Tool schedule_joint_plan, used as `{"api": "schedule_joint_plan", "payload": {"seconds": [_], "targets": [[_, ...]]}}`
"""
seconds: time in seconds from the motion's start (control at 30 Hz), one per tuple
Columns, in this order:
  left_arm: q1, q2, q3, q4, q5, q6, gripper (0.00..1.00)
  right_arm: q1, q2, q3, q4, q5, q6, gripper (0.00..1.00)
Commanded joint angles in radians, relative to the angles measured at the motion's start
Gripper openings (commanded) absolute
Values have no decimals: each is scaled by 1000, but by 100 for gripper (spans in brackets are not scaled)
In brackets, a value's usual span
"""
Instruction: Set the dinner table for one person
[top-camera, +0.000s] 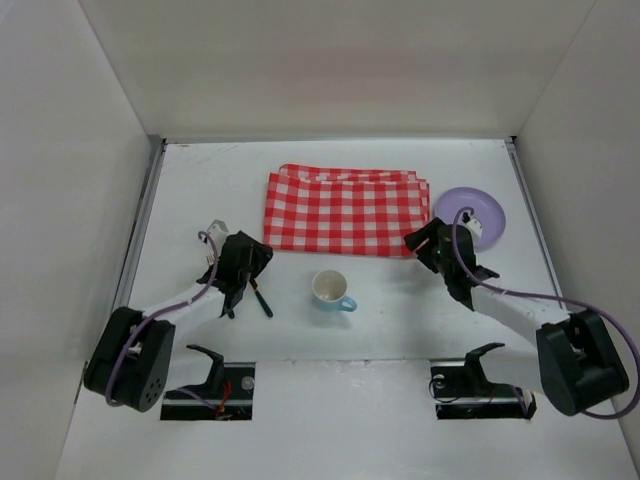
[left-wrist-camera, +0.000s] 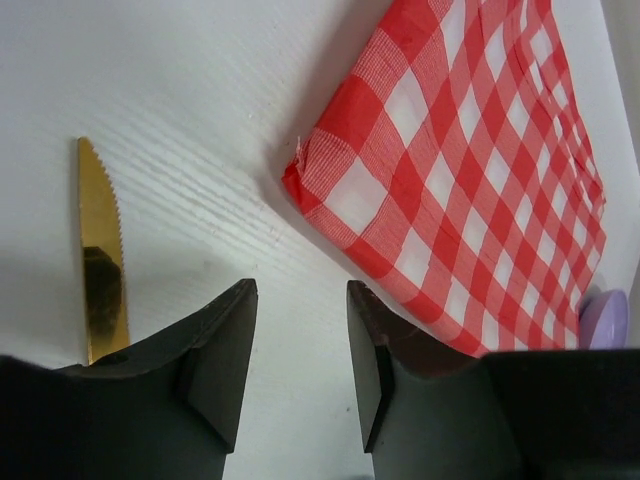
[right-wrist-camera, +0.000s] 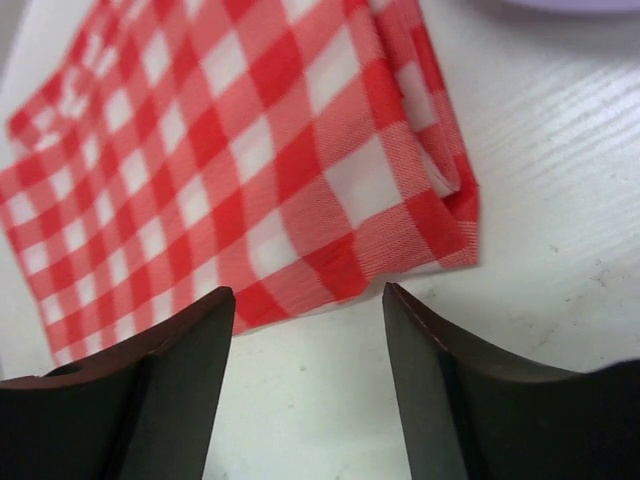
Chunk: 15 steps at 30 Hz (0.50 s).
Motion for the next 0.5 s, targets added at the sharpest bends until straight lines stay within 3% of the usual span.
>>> {"api": "schedule_joint_plan", "payload": {"seconds": [0.0, 0.1, 0.3, 0.47], "targets": [[8, 85, 68, 38, 9, 1, 39, 0, -83, 0, -12, 18, -43, 69], [-3, 173, 88, 95, 21, -33, 41, -13, -120, -35, -17, 24, -23, 74], [14, 251, 96, 152, 0, -56, 40, -120, -218, -87, -26, 44, -9, 71], [22, 329, 108, 221, -2, -55, 22, -250, -217, -72, -31, 24, -38, 69]]}}
